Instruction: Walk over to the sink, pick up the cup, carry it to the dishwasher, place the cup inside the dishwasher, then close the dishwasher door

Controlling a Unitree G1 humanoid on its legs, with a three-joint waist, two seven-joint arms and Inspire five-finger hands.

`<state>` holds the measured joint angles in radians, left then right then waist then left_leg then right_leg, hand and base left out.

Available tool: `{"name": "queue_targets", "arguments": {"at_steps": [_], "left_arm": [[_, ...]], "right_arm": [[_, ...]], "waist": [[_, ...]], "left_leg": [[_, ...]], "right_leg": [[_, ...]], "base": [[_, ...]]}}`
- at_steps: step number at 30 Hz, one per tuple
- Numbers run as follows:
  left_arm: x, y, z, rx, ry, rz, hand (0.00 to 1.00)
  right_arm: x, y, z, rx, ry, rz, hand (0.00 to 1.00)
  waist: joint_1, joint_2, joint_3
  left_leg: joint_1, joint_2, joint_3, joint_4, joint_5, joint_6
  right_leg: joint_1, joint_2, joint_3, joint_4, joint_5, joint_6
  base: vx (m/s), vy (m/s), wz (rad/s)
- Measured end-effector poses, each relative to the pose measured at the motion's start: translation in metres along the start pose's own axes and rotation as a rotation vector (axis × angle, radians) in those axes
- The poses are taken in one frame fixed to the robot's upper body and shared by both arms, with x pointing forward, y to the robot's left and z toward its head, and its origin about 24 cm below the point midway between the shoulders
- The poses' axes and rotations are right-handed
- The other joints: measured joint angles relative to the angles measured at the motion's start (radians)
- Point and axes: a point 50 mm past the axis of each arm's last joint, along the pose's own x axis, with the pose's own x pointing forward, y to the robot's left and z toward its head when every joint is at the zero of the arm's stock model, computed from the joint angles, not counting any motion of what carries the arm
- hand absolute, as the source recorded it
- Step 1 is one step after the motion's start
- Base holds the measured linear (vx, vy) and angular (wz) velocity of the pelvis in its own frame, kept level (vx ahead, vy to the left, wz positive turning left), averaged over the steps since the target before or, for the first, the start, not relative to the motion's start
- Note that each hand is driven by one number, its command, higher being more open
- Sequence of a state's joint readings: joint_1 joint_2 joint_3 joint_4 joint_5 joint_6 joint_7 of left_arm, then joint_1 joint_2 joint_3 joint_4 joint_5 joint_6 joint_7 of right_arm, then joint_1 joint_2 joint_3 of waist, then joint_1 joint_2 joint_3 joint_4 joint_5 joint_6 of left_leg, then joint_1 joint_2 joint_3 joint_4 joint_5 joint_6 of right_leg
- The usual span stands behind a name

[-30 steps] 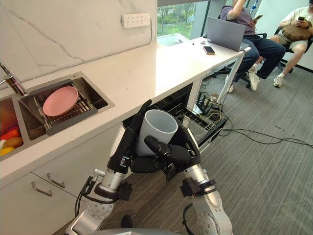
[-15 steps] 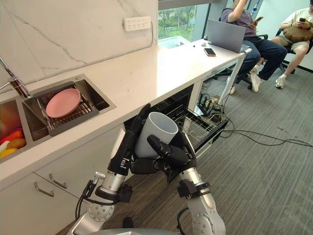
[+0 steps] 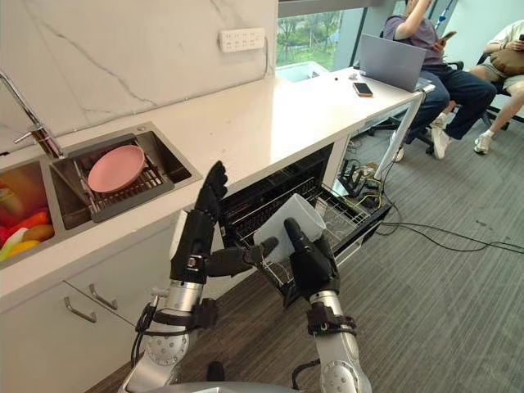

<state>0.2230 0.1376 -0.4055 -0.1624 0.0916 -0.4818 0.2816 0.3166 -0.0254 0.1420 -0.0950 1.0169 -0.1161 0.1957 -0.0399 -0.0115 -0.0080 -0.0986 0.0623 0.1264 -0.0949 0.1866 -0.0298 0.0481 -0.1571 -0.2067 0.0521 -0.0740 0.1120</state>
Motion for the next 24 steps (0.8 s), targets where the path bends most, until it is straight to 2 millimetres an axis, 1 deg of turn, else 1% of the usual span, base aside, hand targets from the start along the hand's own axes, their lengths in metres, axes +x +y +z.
{"name": "queue_targets", "arguments": {"at_steps": [7, 10, 12, 15, 17, 18, 19, 20, 22, 23, 24], "left_arm": [[-0.006, 0.003, -0.003, -0.034, 0.036, 0.010, 1.00], [-0.007, 0.004, -0.004, -0.075, 0.053, 0.012, 1.00], [-0.007, 0.005, -0.005, -0.128, 0.067, 0.008, 1.00], [-0.008, 0.005, -0.006, -0.184, 0.077, -0.041, 1.00], [-0.009, 0.003, -0.006, -0.239, 0.076, -0.116, 1.00], [-0.009, 0.002, -0.006, -0.253, 0.075, -0.135, 1.00], [-0.010, 0.000, -0.007, -0.281, 0.076, -0.179, 1.00], [-0.011, 0.000, -0.007, -0.288, 0.078, -0.199, 1.00], [-0.015, -0.003, -0.012, -0.293, 0.108, -0.265, 1.00], [-0.016, -0.003, -0.015, -0.292, 0.121, -0.277, 1.00], [-0.021, -0.005, -0.023, -0.290, 0.173, -0.296, 1.00]], "right_arm": [[0.001, 0.005, 0.005, 0.054, -0.060, 0.012, 0.00], [0.002, 0.007, 0.008, 0.069, -0.089, 0.018, 0.00], [0.002, 0.006, 0.011, 0.069, -0.112, 0.011, 0.00], [0.001, 0.000, 0.020, 0.042, -0.160, -0.035, 0.00], [-0.002, -0.010, 0.035, -0.039, -0.208, -0.104, 0.00], [-0.003, -0.013, 0.041, -0.062, -0.224, -0.122, 0.00], [-0.004, -0.019, 0.051, -0.117, -0.253, -0.154, 0.00], [-0.005, -0.021, 0.057, -0.141, -0.265, -0.166, 0.00], [-0.005, -0.028, 0.079, -0.251, -0.286, -0.200, 0.00], [-0.005, -0.030, 0.084, -0.283, -0.287, -0.205, 0.00], [-0.004, -0.033, 0.094, -0.357, -0.280, -0.216, 0.00]], "waist": [[0.002, 0.000, 0.000], [0.003, 0.000, 0.000], [0.003, 0.000, 0.000], [0.007, -0.001, 0.001], [0.016, -0.001, 0.001], [0.018, -0.001, 0.001], [0.019, -0.001, 0.001], [0.018, -0.001, 0.001], [0.014, -0.001, 0.002], [0.012, -0.001, 0.002], [0.007, -0.001, 0.003]], "left_leg": [[0.000, 0.001, 0.000, 0.000, -0.002, -0.002], [0.000, 0.002, 0.000, 0.000, -0.002, -0.002], [0.000, 0.002, 0.000, 0.000, -0.002, -0.002], [0.001, 0.003, 0.000, 0.000, -0.002, -0.002], [0.001, 0.003, 0.000, 0.000, -0.001, -0.002], [0.001, 0.003, 0.000, 0.000, -0.001, -0.002], [0.002, 0.003, 0.000, 0.000, -0.001, -0.002], [0.002, 0.003, 0.000, 0.000, -0.001, -0.002], [0.004, 0.003, 0.001, 0.000, -0.001, -0.003], [0.004, 0.003, 0.001, 0.000, -0.001, -0.003], [0.006, 0.003, 0.001, 0.000, 0.000, -0.004]], "right_leg": [[0.001, 0.001, -0.001, -0.001, -0.001, -0.001], [0.001, 0.002, -0.001, 0.000, -0.001, -0.001], [0.001, 0.002, -0.001, 0.000, -0.001, -0.001], [0.002, 0.002, -0.001, 0.000, 0.000, -0.001], [0.003, 0.001, -0.001, 0.000, 0.000, 0.000], [0.003, 0.001, -0.001, 0.000, 0.000, 0.000], [0.003, 0.001, -0.001, 0.000, 0.001, 0.001], [0.003, 0.001, -0.001, 0.000, 0.002, 0.002], [0.003, 0.002, 0.001, 0.000, 0.006, 0.009], [0.003, 0.002, 0.001, 0.000, 0.006, 0.009], [0.005, 0.002, 0.001, 0.000, 0.006, 0.009]], "base": [[0.00, 0.000, 0.00], [0.00, 0.000, 0.00], [0.00, 0.000, 0.00], [0.00, 0.000, 0.00], [0.00, 0.000, 0.00], [0.00, 0.000, 0.00], [0.00, 0.000, 0.00], [0.00, 0.000, 0.00], [0.00, 0.000, 0.00], [0.00, 0.000, 0.00], [0.00, 0.000, 0.00]]}}
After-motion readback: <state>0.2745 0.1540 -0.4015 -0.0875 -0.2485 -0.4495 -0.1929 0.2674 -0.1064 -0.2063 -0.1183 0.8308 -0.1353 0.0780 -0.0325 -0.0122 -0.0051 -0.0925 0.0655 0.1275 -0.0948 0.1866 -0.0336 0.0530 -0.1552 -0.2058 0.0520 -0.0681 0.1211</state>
